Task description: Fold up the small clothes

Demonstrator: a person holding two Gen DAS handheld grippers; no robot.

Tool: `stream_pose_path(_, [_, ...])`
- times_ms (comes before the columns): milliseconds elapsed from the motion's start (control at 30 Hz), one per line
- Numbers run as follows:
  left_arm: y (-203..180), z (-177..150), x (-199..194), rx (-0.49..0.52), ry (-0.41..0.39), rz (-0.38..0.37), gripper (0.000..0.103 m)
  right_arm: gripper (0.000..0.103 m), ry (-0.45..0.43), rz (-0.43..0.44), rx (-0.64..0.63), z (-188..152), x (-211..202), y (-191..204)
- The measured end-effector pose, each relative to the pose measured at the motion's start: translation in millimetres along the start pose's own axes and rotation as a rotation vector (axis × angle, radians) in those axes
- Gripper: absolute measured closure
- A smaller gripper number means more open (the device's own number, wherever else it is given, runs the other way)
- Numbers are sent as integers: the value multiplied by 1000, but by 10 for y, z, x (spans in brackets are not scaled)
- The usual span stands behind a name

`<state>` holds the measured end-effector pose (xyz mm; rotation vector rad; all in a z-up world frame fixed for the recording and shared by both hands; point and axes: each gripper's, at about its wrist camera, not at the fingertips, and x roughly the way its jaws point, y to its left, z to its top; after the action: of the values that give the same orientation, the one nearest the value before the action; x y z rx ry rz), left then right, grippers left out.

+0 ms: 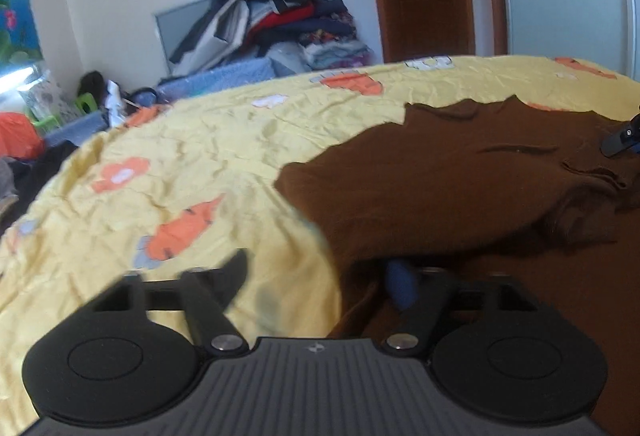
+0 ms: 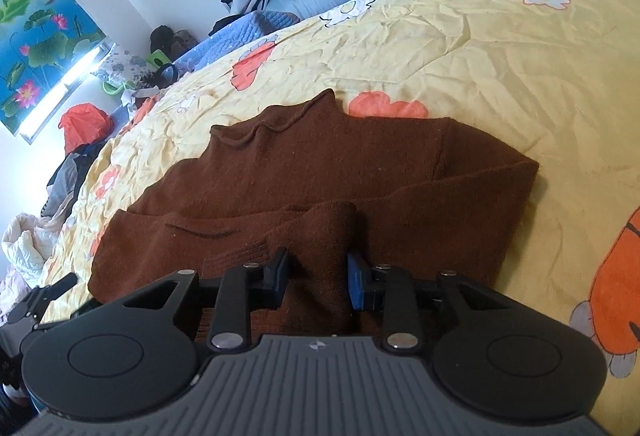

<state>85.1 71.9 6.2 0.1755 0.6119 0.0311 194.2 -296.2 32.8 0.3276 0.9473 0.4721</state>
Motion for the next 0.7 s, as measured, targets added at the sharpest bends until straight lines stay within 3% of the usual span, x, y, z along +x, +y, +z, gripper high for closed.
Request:
stream_pose_path(67, [-36,14,153,12,19,6,76,68,0,2,-4,-2,3,3])
stream_pose_path(100, [-42,32,175,11,1,27,90,73,0,-1,-8,2,5,8])
stream_pose_path(133, [-37,58,169,-1,-11,62,93,88,1,0,-8,6,8,16])
stream_pose_path(233, [21,93,-28,-83,-78,132,93,91,-80,40,-28,2,-204,102])
stream_pose_path(300, [-13,-6,67,-58,-9,127,93,91,-114,27,-45,-27,-280,91])
stream_pose_path(367, [-3,-6,119,-64,27,131,91,91,-34,-11,-11,-81,-93,-45])
stream_pose_path(433, [-29,32,123,-57,63,131,91,93,-38,9,15,-129,-72,-91])
stream_pose_path(467, [-82,31,101,-17,68,146,86,92,-38,16,31,-120,-90,-98])
stream_pose_path(533, [-94,64,-1,-9,70,170,63,83,-23,29,51,-104,-109,-109])
stream_pose_path(567, [-58,81,-98,-40,42,170,35,80,-21,35,52,-101,-139,-105])
stream_pose_path(600, [6,110,-192,-81,1,168,13,67,-31,40,51,-91,-189,-98])
stream_pose_path(633, [85,143,-265,-129,-40,160,8,49,-54,45,49,-80,-258,-88])
stream_pose_path(700, [275,241,-287,-245,-73,93,6,36,-86,56,52,-42,-324,-79])
